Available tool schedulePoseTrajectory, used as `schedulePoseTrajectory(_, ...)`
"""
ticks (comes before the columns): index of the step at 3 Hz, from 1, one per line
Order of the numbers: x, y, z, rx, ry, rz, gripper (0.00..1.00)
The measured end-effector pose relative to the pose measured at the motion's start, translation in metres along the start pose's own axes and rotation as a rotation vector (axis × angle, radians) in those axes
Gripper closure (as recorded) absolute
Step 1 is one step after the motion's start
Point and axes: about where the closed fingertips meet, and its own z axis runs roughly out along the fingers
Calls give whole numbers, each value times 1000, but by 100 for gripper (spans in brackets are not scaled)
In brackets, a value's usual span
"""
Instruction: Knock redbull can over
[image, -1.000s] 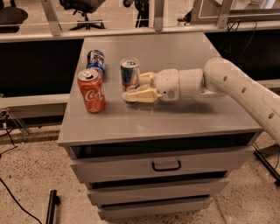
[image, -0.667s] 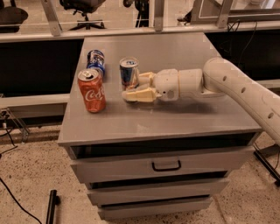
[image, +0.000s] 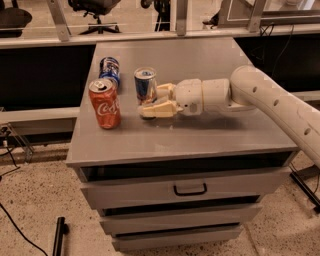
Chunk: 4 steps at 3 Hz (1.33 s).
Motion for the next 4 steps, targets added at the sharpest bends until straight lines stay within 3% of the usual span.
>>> schedulePoseTrajectory(1,-6,0,1,0,11,-7,98)
schedulePoseTrajectory(2,-26,-2,-2,11,55,-34,100)
schedulePoseTrajectory(3,-54,-2,-10,19,151,-79,99)
schedulePoseTrajectory(4,-86,-3,-29,27,312,-121,99)
